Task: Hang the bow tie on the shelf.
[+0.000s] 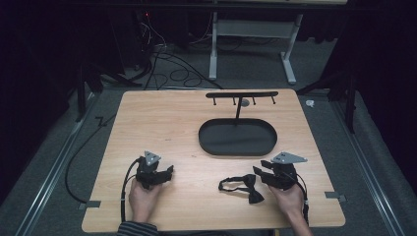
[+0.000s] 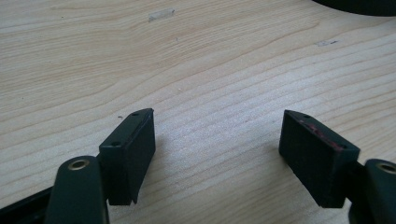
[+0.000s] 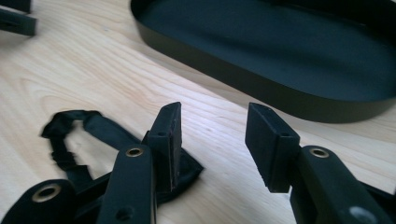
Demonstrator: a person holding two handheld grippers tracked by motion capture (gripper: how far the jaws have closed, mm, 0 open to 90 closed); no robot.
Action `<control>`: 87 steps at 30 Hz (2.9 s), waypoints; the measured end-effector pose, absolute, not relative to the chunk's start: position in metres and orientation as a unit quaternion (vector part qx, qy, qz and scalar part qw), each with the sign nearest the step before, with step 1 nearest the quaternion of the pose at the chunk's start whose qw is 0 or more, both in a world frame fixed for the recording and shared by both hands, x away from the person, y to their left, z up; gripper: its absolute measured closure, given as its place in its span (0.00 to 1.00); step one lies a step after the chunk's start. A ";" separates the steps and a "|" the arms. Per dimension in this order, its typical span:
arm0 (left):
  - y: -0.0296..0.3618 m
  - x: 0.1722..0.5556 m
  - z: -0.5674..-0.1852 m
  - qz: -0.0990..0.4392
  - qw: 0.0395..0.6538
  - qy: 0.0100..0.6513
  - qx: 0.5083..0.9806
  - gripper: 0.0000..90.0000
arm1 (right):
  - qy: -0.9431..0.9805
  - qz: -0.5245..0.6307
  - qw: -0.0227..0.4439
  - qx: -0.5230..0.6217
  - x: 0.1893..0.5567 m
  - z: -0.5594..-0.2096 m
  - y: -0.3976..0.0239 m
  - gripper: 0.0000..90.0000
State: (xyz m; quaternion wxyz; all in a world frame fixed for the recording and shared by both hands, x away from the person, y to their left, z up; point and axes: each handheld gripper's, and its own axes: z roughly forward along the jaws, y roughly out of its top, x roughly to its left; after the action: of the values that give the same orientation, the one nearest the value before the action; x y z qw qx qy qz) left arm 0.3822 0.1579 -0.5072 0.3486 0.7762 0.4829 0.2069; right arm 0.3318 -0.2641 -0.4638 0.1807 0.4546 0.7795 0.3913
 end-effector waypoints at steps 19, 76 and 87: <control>0.158 0.382 -0.507 0.207 0.349 0.483 0.776 0.31 | 0.811 0.396 0.141 0.406 0.330 -0.465 -0.227 0.64; 0.158 0.382 -0.507 0.205 0.350 0.483 0.776 0.31 | 0.838 0.392 0.113 0.363 0.340 -0.468 -0.204 0.90; 0.158 0.382 -0.507 0.204 0.350 0.484 0.776 0.31 | 0.817 0.403 0.161 0.380 0.342 -0.442 -0.223 0.90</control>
State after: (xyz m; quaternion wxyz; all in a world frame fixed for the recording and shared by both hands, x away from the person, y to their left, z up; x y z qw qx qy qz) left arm 0.3824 0.1584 -0.5071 0.3500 0.7759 0.4836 0.2042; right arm 0.3423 -0.2231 -0.4422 0.1612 0.3804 0.8168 0.4028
